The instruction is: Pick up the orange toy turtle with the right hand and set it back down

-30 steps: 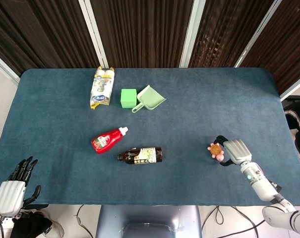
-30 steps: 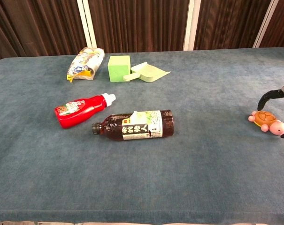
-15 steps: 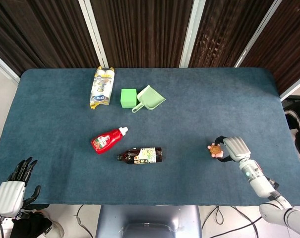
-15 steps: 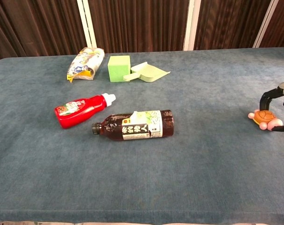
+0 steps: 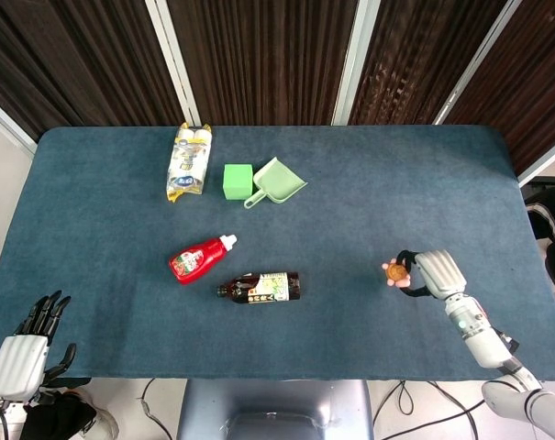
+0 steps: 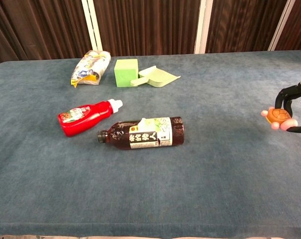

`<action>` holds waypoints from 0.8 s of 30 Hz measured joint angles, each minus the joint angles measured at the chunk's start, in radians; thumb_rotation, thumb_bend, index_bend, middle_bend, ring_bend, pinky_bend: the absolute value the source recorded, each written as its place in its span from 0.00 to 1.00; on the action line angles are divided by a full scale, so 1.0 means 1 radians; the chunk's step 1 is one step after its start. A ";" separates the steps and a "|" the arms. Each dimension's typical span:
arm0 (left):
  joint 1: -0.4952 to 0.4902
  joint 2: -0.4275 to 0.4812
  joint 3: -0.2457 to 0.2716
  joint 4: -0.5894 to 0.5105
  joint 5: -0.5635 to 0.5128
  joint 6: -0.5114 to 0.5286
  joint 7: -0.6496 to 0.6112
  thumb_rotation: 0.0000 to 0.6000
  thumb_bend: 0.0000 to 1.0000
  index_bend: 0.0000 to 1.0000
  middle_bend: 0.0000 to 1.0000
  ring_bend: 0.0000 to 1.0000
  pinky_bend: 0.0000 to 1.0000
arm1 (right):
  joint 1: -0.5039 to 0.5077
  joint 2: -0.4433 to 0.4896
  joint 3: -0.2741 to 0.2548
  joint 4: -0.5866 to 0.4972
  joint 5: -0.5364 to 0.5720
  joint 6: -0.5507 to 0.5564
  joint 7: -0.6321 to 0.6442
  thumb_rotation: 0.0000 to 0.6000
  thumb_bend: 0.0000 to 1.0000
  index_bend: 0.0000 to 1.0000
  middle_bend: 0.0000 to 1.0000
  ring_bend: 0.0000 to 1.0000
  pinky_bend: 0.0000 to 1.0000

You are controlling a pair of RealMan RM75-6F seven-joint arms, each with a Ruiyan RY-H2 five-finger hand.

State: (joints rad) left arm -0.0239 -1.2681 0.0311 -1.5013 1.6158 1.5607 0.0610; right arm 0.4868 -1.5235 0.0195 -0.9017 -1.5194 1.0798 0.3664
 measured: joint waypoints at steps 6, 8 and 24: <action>-0.001 0.000 0.000 0.000 -0.002 -0.003 0.001 1.00 0.40 0.02 0.02 0.04 0.32 | 0.000 -0.007 -0.002 0.028 -0.013 0.017 0.033 1.00 0.89 0.66 0.61 0.96 0.94; 0.000 0.000 0.000 0.000 -0.002 -0.003 0.000 1.00 0.40 0.02 0.02 0.04 0.32 | 0.001 -0.008 -0.006 0.040 -0.021 0.023 0.065 1.00 0.66 0.50 0.52 0.94 0.92; -0.003 0.000 0.000 -0.004 -0.002 -0.007 0.006 1.00 0.40 0.02 0.02 0.04 0.32 | 0.002 0.048 -0.040 0.034 -0.057 0.030 0.124 1.00 0.02 0.00 0.26 0.88 0.86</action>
State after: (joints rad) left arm -0.0266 -1.2678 0.0315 -1.5053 1.6136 1.5534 0.0672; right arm 0.4884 -1.4751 -0.0202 -0.8674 -1.5760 1.1094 0.4903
